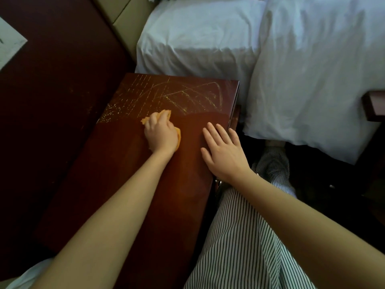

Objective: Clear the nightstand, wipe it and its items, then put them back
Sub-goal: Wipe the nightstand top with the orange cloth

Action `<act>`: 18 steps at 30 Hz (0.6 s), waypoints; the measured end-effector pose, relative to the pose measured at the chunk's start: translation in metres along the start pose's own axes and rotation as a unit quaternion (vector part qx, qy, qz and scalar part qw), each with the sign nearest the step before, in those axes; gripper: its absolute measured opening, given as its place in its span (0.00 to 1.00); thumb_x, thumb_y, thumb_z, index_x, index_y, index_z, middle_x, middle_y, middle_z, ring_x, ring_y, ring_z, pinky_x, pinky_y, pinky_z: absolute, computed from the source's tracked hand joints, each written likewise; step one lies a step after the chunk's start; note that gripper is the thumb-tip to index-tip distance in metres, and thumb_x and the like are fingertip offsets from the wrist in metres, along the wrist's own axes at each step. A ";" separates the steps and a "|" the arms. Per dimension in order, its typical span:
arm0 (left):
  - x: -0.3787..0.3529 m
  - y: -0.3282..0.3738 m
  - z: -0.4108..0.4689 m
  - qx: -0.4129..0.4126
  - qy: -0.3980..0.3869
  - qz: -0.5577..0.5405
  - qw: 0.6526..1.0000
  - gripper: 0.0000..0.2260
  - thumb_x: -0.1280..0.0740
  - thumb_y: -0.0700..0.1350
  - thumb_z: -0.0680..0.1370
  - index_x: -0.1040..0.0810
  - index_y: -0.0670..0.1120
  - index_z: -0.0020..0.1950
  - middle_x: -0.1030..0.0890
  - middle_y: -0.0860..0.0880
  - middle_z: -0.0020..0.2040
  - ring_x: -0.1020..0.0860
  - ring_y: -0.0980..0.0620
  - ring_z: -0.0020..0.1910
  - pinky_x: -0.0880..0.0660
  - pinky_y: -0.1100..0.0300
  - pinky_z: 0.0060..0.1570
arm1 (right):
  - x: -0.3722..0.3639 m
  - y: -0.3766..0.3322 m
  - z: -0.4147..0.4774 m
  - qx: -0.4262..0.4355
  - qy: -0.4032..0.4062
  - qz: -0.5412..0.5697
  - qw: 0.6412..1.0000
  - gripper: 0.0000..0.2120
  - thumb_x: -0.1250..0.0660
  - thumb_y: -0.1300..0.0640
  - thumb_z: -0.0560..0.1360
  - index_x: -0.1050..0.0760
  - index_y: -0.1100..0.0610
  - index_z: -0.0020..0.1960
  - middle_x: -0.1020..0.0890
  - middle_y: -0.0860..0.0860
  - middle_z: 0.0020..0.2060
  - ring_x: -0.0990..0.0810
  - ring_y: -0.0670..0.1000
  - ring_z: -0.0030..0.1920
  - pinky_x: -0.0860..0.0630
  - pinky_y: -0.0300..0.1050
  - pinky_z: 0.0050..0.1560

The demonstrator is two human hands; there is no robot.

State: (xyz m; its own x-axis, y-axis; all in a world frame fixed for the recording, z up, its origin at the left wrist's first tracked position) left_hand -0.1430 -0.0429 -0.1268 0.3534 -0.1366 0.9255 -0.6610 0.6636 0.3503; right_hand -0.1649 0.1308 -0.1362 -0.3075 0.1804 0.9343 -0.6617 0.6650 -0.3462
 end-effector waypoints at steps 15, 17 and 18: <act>0.010 -0.022 -0.013 -0.106 -0.046 -0.004 0.993 0.17 0.46 0.42 0.81 0.28 0.50 0.67 0.30 0.45 0.67 0.36 0.44 0.67 0.39 0.49 0.68 | 0.003 0.010 -0.006 0.017 0.005 0.010 1.000 0.26 0.54 0.46 0.82 0.51 0.53 0.77 0.49 0.50 0.77 0.54 0.50 0.76 0.63 0.49 0.73; 0.003 -0.006 -0.004 -0.025 -0.014 0.003 1.000 0.16 0.46 0.42 0.81 0.29 0.50 0.68 0.32 0.46 0.69 0.38 0.45 0.69 0.44 0.51 0.69 | 0.003 0.012 -0.006 0.018 0.006 0.008 1.000 0.26 0.55 0.46 0.82 0.51 0.53 0.77 0.49 0.50 0.77 0.54 0.50 0.76 0.63 0.50 0.73; 0.000 0.003 -0.001 -0.001 -0.005 0.005 1.000 0.17 0.46 0.42 0.81 0.29 0.50 0.68 0.33 0.47 0.69 0.38 0.46 0.69 0.44 0.53 0.69 | 0.003 0.013 -0.006 0.020 0.008 0.006 1.000 0.27 0.57 0.45 0.81 0.51 0.53 0.77 0.48 0.50 0.77 0.53 0.50 0.76 0.63 0.50 0.73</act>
State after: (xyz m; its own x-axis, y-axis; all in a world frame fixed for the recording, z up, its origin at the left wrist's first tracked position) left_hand -0.1442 -0.0397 -0.1263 0.3408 -0.1370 0.9301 -0.6628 0.6666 0.3411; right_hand -0.1700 0.1447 -0.1375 -0.3050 0.1993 0.9313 -0.6849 0.6336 -0.3599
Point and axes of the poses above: each hand's wrist, its own z-axis towards the middle knuckle, its own x-axis out of the back of the hand, y = z × x, the point moved 3 cm from there along z, towards the middle knuckle
